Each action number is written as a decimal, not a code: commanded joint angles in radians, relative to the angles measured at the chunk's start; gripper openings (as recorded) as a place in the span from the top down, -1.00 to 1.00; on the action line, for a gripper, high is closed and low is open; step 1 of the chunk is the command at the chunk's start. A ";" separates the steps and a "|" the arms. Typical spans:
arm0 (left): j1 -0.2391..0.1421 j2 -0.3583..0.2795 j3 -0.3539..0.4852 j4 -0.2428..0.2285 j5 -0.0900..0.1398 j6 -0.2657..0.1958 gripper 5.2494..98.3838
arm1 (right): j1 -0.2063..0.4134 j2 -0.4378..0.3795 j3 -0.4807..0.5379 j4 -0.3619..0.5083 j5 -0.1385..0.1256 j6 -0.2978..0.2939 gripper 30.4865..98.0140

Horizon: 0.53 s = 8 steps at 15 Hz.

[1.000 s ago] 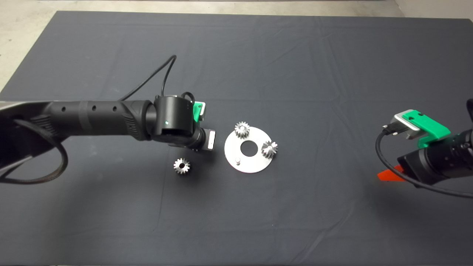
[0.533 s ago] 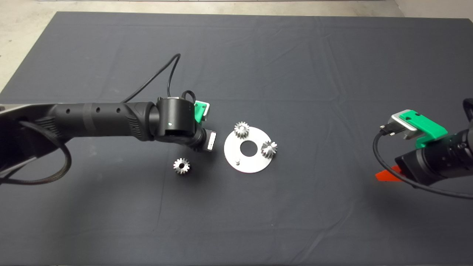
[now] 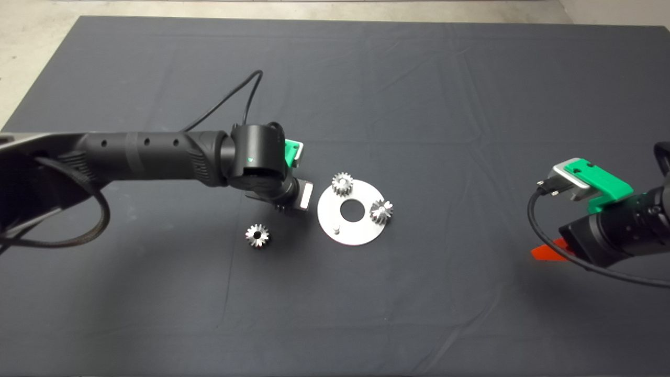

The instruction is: Remove an incorrectly installed larger gear and replace it with the correct smaller gear

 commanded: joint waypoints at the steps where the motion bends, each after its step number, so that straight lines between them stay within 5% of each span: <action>1: -0.033 0.006 0.026 -0.033 0.044 0.002 0.11 | 0.012 -0.006 0.009 0.004 -0.071 0.018 0.02; 8: -0.039 -0.014 0.036 -0.039 0.058 -0.001 -0.06 | 0.012 0.002 0.008 0.004 -0.072 0.019 0.02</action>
